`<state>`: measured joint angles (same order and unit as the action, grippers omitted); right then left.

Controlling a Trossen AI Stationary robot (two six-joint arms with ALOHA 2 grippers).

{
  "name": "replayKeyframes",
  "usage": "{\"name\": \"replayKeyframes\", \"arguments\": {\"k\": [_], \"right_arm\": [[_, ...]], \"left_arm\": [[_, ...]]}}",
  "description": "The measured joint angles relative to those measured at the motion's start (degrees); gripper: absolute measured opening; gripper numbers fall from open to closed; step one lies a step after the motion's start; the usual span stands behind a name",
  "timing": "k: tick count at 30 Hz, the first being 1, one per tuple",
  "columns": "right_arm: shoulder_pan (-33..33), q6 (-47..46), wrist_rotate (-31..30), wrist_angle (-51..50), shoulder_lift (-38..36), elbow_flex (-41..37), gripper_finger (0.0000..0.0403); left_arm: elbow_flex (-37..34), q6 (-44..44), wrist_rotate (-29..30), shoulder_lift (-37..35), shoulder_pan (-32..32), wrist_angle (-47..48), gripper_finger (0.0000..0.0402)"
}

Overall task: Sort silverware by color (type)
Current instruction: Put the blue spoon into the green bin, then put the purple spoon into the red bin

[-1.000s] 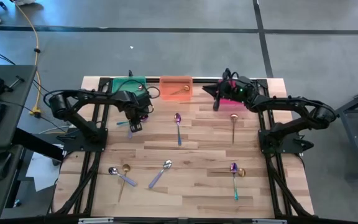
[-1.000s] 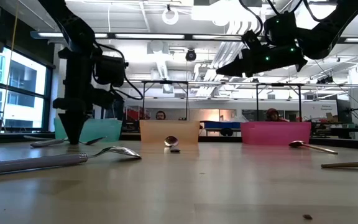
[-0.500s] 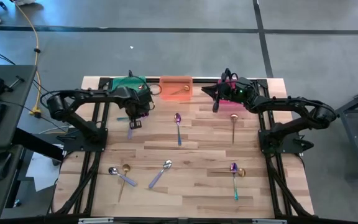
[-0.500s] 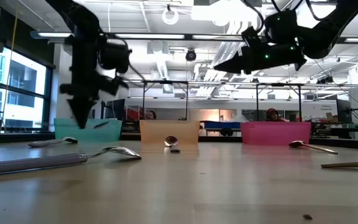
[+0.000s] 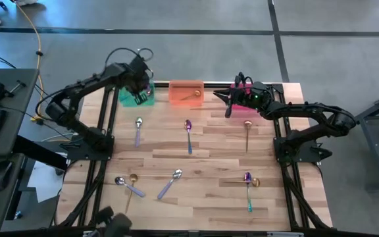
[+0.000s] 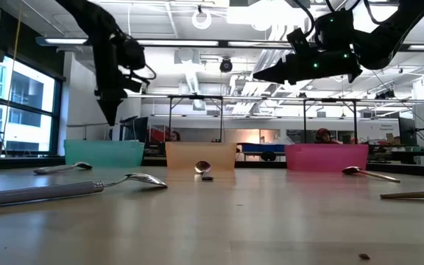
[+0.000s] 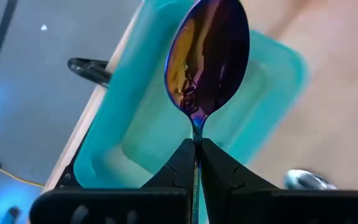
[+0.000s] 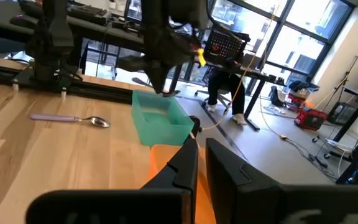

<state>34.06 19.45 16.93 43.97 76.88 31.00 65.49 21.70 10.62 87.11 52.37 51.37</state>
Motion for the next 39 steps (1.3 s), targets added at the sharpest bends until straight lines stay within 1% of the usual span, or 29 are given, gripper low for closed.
{"name": "replayKeyframes", "arguments": {"k": [4, 9, 17, 22, 25, 28, 31, 35, 39], "right_arm": [[0.0, 0.0, 0.0, -0.1, 0.0, 0.0, 0.0016], [0.0, -0.1, 0.0, -0.2, 0.0, 0.0, 0.0016], [0.0, -0.1, 0.0, -0.9, 0.0, 0.0, 0.0016], [0.0, -0.1, 0.0, -1.4, 0.0, 0.0, 0.0016], [0.0, -0.2, 0.0, -1.6, 0.0, 0.0, 0.0016], [0.0, -0.5, 0.0, -2.0, 0.0, 0.0, 0.0016], [0.0, -0.6, 0.0, -3.1, 0.0, 0.0, 0.0016], [0.0, -2.5, 0.0, -3.7, 0.0, 0.0, 0.0016], [0.0, -4.4, 0.0, -6.7, -0.5, 0.0, 0.0016]], "left_arm": [[-0.1, 2.5, -2.3, 3.4, 2.9, -2.8, 0.0001], [-0.1, 5.0, -2.6, 8.1, 4.2, -7.9, 0.0001], [-0.1, 5.5, -2.9, 13.4, 5.4, -8.9, 0.0000], [-0.1, 5.4, -3.2, 14.2, 5.4, -9.8, 0.0002], [-0.1, 4.1, -3.3, 14.2, 5.4, -9.8, 0.0012], [-0.1, 3.5, -5.1, 14.2, 5.4, -9.9, 0.0024], [-0.1, 3.5, -5.5, 14.2, 5.4, -11.8, 0.0029], [-0.1, 3.4, -5.5, 14.2, 5.4, -14.1, 0.0030], [-0.1, 2.8, -5.5, 13.6, 5.4, -14.2, 0.0031]]}}
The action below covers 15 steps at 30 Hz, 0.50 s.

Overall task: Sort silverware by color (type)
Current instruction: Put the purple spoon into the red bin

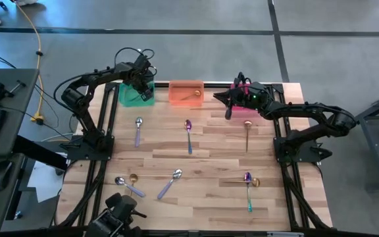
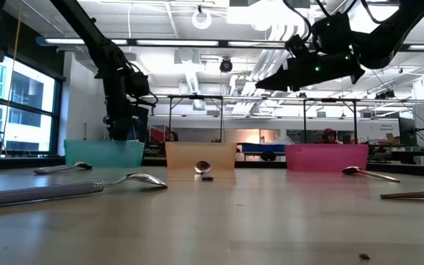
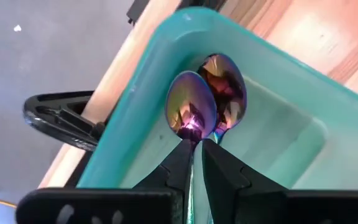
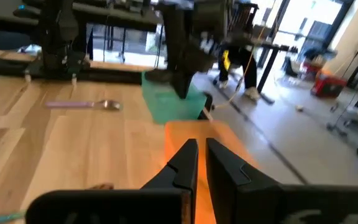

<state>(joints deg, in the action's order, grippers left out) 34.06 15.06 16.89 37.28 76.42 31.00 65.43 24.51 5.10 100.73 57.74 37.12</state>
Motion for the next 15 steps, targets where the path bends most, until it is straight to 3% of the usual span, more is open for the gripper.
{"name": "replayKeyframes", "arguments": {"k": [5, 15], "right_arm": [[0.0, -3.6, -0.1, -2.9, -1.3, 0.0, 0.0016], [-1.6, -8.1, -0.1, -3.3, -1.5, 0.0, 0.0016]], "left_arm": [[-0.8, -4.5, -0.1, -3.1, -0.7, -5.2, 0.0014], [-9.6, -5.8, -0.1, -14.7, -7.2, -17.5, 0.0001]]}}
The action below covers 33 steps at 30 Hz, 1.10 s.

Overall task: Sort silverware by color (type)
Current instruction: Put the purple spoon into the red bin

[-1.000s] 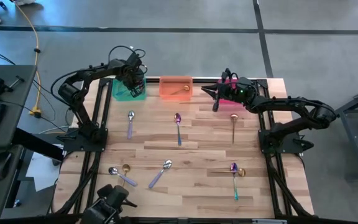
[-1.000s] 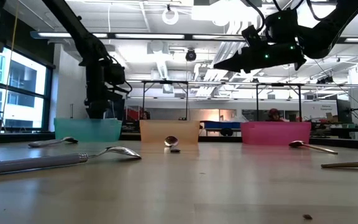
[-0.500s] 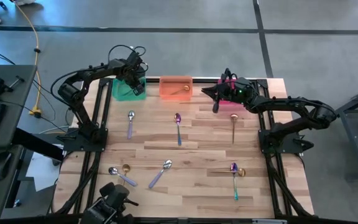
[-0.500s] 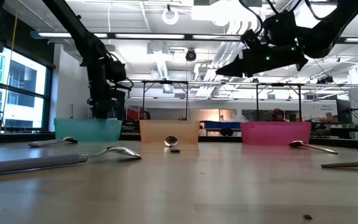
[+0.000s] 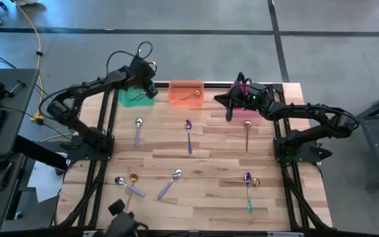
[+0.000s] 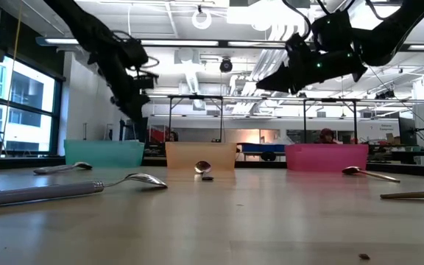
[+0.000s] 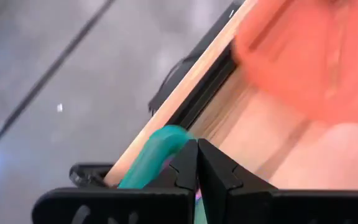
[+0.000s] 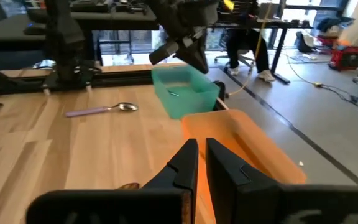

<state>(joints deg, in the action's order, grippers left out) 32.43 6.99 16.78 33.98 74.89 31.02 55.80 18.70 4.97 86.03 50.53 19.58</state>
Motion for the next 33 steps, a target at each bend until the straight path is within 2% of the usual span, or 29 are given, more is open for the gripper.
{"name": "replayKeyframes", "arguments": {"k": [3, 7, 14, 18, 20, 27, 33], "right_arm": [[-1.2, 0.6, 0.0, -0.2, 0.0, 0.0, 0.0016], [-2.8, -0.2, 0.1, -0.6, 0.0, 0.0, 0.0016], [-5.8, -4.2, 0.2, -1.0, 1.9, 0.0, 0.0016], [-7.1, -4.5, 0.2, 0.0, 4.8, 0.0, 0.0016], [-7.7, -4.5, 0.2, 1.7, 6.6, 0.0, 0.0016], [-11.6, -4.0, 0.0, 4.1, 11.6, 0.0, 0.0016], [-15.4, -1.7, 0.0, 4.9, 11.9, 2.1, 0.0016]], "left_arm": [[-2.9, 0.0, -2.2, -4.1, -3.0, -3.7, 0.0000], [-7.7, -0.1, -8.4, -8.1, -6.2, -12.7, 0.0000], [-17.8, -2.6, -30.1, -8.9, -9.0, -35.1, 0.0000], [-21.4, -2.8, -37.9, -8.9, -11.3, -41.7, 0.0000], [-21.5, -4.0, -39.7, -8.9, -12.8, -42.3, 0.0000], [-21.5, -8.1, -39.9, -8.9, -20.0, -41.4, 0.0000], [-21.5, -7.3, -39.3, -8.9, -27.7, -38.0, 0.0000]]}}
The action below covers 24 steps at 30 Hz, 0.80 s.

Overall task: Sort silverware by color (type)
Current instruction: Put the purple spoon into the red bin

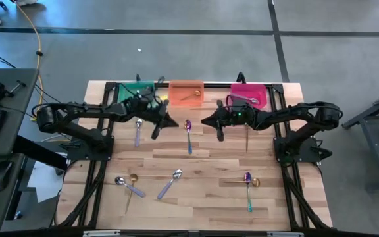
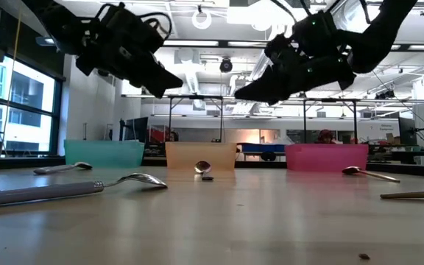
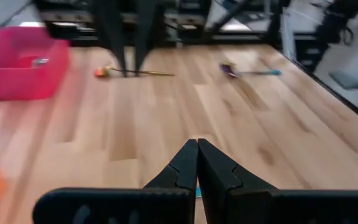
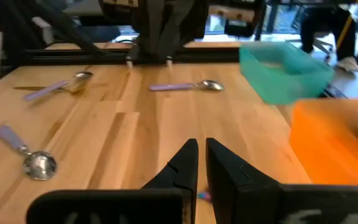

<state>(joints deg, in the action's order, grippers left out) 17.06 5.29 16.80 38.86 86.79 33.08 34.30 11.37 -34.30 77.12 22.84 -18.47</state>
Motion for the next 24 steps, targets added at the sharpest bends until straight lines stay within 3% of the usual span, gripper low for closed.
{"name": "replayKeyframes", "arguments": {"k": [6, 13, 24], "right_arm": [[-2.5, 1.2, 0.1, -1.4, 0.0, 1.7, 0.0016], [-4.0, 1.2, -4.7, -1.4, 0.0, 1.8, 0.0016], [-4.4, -0.4, -6.0, -3.0, 0.0, 1.8, 0.0016]], "left_arm": [[0.2, 1.0, 11.8, -0.7, -10.2, 5.5, 0.0008], [7.0, -1.4, 26.0, -4.7, -22.6, 33.4, 0.0044], [11.2, -17.6, 32.1, -7.8, -40.9, 57.3, 0.0098]]}}
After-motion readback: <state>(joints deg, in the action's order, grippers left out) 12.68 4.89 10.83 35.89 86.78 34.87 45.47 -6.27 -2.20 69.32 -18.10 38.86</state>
